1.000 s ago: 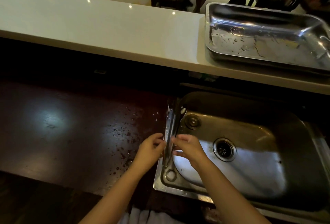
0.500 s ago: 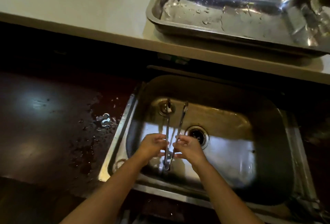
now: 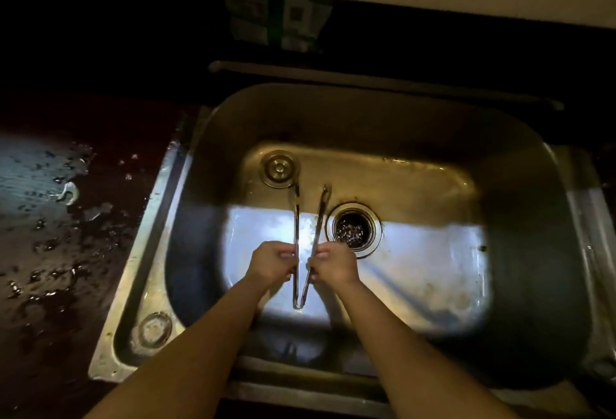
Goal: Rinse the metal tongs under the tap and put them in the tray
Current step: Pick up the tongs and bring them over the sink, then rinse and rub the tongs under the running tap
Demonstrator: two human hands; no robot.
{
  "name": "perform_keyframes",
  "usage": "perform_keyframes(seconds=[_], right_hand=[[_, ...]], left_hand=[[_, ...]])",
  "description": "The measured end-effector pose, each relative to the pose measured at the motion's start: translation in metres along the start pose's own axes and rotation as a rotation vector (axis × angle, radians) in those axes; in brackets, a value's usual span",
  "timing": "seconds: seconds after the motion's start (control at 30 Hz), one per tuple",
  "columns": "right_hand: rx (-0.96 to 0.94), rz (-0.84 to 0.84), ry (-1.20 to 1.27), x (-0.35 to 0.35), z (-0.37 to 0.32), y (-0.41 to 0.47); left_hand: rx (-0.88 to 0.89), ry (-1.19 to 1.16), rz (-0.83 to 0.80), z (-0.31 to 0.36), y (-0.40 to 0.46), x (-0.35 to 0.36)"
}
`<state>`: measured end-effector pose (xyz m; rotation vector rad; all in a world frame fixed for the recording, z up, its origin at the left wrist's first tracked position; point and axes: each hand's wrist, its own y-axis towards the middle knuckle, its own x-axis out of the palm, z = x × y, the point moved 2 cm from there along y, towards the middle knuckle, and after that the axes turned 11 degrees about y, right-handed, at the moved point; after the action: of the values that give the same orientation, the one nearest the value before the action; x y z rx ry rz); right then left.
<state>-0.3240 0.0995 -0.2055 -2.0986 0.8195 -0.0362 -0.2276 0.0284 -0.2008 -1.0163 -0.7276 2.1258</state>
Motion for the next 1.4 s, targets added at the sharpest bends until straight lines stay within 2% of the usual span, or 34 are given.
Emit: perform_keyframes(seconds=[0.23, 0.4, 0.47, 0.6, 0.7, 0.83, 1.0, 1.07, 1.17, 1.3, 1.4], right_hand=[[-0.048, 0.063, -0.076, 0.006, 0.01, 0.008], [-0.112, 0.044, -0.218, -0.003, 0.001, 0.002], [-0.133, 0.022, -0.266, -0.011, -0.007, -0.006], [-0.215, -0.058, -0.482, -0.031, -0.033, -0.04], [-0.323, -0.071, -0.588, -0.059, -0.049, -0.079], [-0.47, 0.085, -0.617, -0.111, -0.048, -0.135], [-0.532, 0.345, -0.606, -0.179, -0.012, -0.192], [-0.531, 0.471, -0.627, -0.198, 0.005, -0.21], [-0.542, 0.622, -0.658, -0.213, 0.022, -0.226], [-0.467, 0.603, -0.716, -0.223, 0.038, -0.227], [-0.455, 0.574, -0.732, -0.225, 0.046, -0.227]], left_hand=[[-0.002, 0.135, 0.092, -0.004, 0.014, 0.007], [0.047, 0.289, 0.05, 0.003, 0.008, 0.001], [0.101, 0.393, 0.027, 0.014, -0.001, -0.004], [0.273, 0.734, -0.137, 0.049, -0.033, -0.012], [0.406, 0.845, -0.123, 0.077, -0.071, -0.015], [0.623, 0.834, 0.107, 0.092, -0.131, -0.006], [0.83, 0.561, 0.37, 0.08, -0.181, 0.027], [0.874, 0.553, 0.385, 0.076, -0.187, 0.044], [0.881, 0.676, 0.341, 0.066, -0.182, 0.068], [0.719, 0.891, 0.298, 0.042, -0.173, 0.086], [0.724, 0.901, 0.333, 0.041, -0.171, 0.087]])
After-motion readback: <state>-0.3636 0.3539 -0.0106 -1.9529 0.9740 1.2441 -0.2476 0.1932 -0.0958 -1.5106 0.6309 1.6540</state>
